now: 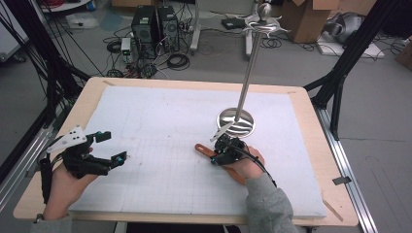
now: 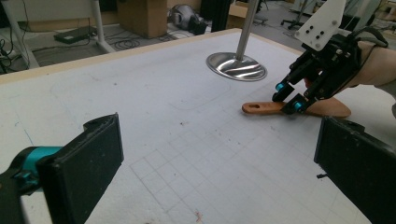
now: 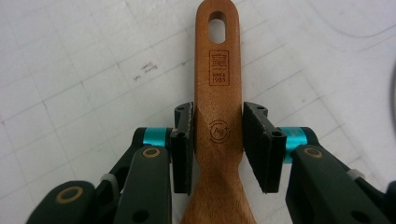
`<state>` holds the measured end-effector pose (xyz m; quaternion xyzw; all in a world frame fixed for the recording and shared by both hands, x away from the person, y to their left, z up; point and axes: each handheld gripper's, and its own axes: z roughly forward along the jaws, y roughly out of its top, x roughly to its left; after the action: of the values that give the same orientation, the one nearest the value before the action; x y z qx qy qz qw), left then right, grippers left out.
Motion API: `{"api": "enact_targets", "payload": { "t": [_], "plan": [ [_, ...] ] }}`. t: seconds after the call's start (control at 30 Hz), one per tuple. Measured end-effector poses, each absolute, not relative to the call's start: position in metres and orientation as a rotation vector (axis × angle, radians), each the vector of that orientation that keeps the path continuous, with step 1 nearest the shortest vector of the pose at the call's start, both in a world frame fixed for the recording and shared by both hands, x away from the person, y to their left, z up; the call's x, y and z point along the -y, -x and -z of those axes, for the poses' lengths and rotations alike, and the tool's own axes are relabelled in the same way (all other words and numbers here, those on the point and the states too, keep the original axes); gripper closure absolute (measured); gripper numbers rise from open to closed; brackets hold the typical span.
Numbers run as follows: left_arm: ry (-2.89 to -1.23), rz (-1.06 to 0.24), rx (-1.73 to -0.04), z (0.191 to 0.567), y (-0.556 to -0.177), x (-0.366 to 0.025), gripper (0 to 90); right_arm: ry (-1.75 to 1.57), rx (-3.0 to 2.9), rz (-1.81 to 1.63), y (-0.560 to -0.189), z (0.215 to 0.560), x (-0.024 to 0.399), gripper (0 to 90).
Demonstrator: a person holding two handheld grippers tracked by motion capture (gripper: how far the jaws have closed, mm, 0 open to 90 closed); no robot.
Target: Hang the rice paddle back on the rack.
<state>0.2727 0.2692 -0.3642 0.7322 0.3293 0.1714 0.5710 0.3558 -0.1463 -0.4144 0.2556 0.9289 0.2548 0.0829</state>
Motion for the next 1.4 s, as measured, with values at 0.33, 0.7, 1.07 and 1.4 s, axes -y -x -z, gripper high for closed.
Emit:
{"api": "enact_targets", "payload": {
  "t": [0.33,0.7,1.07,1.4],
  "plan": [
    [-1.714,-0.353,-0.746,0.363,-0.277,-0.261,1.8,-0.780,-2.658,-0.931,-0.348,0.394,0.162,64.8],
    [-1.674,-0.405,-0.694,0.353,-0.276,-0.256,1.8,-0.759,-2.544,-1.096,-0.334,0.367,0.188,64.7],
    [-1.701,-0.387,-0.696,0.357,-0.282,-0.250,1.8,-0.774,-2.407,-1.267,-0.329,0.352,0.216,64.7],
    [-1.686,-0.359,-0.669,0.352,-0.284,-0.240,1.8,-0.794,-2.314,-1.384,-0.322,0.343,0.239,64.8]
  ]
}}
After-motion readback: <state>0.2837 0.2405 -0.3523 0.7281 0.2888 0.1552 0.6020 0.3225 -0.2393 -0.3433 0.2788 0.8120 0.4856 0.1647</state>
